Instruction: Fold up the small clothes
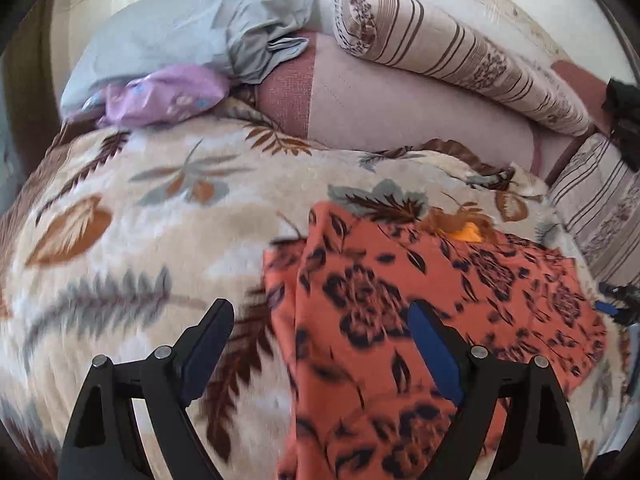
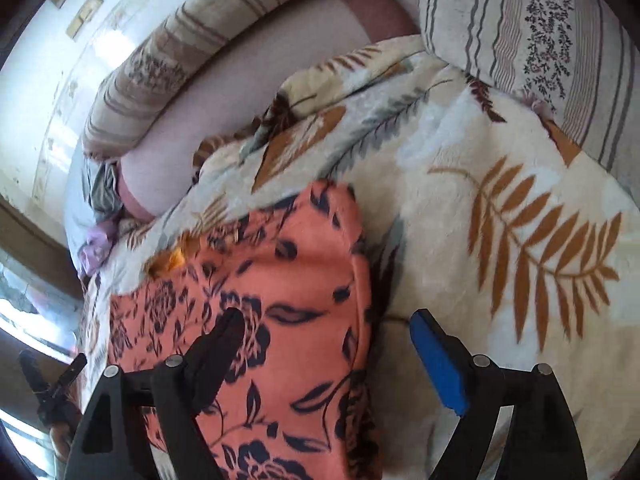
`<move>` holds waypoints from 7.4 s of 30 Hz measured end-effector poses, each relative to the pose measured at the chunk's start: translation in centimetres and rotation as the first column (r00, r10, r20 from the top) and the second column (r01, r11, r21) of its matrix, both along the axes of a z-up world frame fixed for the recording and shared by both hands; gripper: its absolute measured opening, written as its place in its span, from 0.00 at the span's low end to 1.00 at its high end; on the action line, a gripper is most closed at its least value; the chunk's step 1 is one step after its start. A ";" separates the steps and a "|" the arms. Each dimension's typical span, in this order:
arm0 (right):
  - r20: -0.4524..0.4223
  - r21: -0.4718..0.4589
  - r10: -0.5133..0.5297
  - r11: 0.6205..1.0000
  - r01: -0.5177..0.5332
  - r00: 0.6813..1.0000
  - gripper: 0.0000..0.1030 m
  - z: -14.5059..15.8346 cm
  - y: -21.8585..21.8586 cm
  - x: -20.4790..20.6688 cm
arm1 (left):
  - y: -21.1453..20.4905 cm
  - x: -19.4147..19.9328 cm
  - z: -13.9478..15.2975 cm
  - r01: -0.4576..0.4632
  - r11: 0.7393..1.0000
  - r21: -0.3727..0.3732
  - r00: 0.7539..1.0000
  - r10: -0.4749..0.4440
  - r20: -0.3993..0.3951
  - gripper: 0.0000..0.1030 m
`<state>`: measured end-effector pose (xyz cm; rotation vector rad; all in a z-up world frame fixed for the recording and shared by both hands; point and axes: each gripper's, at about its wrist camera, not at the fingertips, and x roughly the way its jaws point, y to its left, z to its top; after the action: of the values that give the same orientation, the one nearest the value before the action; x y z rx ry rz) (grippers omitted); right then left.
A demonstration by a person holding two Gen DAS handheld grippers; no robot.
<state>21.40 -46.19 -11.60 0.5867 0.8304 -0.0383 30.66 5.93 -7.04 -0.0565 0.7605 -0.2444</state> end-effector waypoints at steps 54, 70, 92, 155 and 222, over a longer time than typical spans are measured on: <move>0.016 0.376 -0.131 0.919 0.115 0.991 0.97 -4.3 3.2 -9.9 | 3.9 -10.9 -4.6 -0.142 0.962 -0.234 0.985 0.113 -0.131 0.81; -0.131 0.139 -0.137 0.978 0.155 0.982 0.10 -2.1 6.2 -2.2 | 1.2 -7.3 -4.0 -0.223 0.966 -0.131 0.962 0.196 -0.192 0.18; -0.118 0.174 -0.078 0.980 0.098 0.990 0.63 -2.7 3.8 -20.8 | 9.4 -24.4 -4.7 -0.331 0.931 -0.155 0.936 0.303 -0.179 0.72; 0.036 0.207 0.047 0.977 -0.053 0.998 0.86 -1.3 5.8 -21.6 | -2.4 -26.2 -6.5 -0.042 0.993 0.113 0.998 0.046 -0.038 0.85; 0.117 0.287 -0.022 0.958 -0.012 0.993 0.89 -5.9 4.6 -21.8 | -3.9 -32.9 1.3 -0.162 0.954 0.254 0.987 0.157 0.040 0.93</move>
<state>-0.45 -41.56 -17.51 0.8574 0.7229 0.1144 -2.28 2.02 -5.78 0.1291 0.7587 0.0089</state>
